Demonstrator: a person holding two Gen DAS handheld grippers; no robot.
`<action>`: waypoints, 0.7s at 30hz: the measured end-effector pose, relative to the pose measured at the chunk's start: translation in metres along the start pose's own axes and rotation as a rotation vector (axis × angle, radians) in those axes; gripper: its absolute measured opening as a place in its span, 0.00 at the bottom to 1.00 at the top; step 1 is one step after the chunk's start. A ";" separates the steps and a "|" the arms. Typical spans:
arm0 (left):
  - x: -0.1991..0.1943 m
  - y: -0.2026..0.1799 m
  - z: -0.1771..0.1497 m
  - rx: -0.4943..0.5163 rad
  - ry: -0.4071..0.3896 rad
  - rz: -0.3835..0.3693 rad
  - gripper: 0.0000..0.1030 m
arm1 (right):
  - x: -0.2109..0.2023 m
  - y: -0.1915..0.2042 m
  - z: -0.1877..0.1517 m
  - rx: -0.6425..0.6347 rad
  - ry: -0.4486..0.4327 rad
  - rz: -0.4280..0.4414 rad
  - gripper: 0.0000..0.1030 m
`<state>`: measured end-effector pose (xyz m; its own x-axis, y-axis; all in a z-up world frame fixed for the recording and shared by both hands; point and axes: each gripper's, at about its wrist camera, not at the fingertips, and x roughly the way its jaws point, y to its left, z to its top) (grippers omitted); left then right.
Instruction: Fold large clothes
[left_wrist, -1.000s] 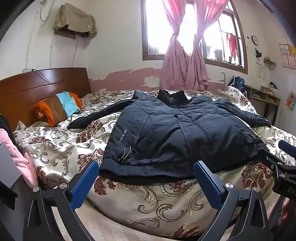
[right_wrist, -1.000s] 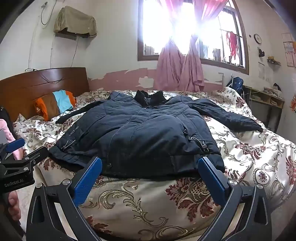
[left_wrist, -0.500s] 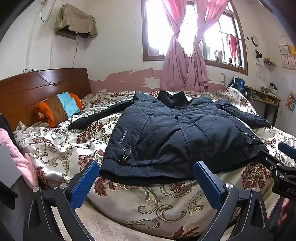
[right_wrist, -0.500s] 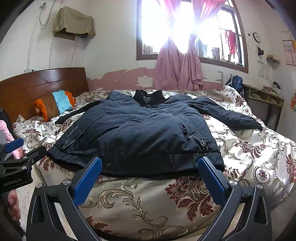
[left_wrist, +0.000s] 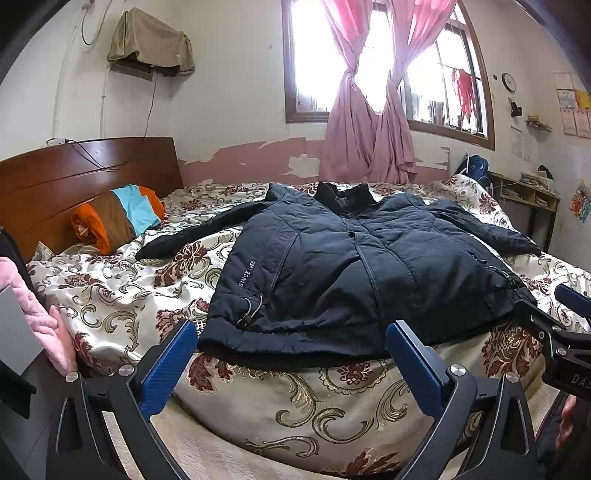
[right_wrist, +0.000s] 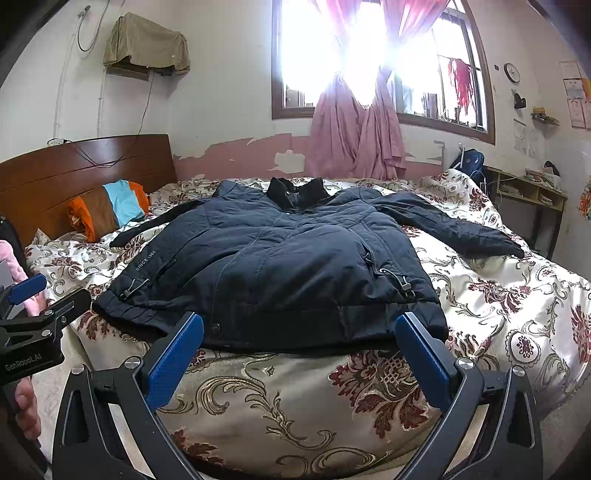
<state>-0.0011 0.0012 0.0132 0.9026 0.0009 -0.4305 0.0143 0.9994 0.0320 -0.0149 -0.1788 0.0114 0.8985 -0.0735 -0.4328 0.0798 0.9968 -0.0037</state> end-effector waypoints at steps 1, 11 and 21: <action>0.000 0.000 0.001 0.000 0.000 0.000 1.00 | 0.000 0.000 0.000 0.000 0.000 0.000 0.99; -0.001 0.001 0.002 0.001 -0.001 0.001 1.00 | 0.000 -0.001 -0.001 0.001 0.001 0.001 0.99; 0.000 -0.001 -0.002 0.002 -0.005 0.002 1.00 | 0.000 -0.001 -0.001 0.003 0.001 0.001 0.99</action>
<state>-0.0021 0.0006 0.0119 0.9047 0.0031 -0.4260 0.0129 0.9993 0.0347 -0.0155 -0.1796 0.0107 0.8982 -0.0725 -0.4335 0.0801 0.9968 -0.0006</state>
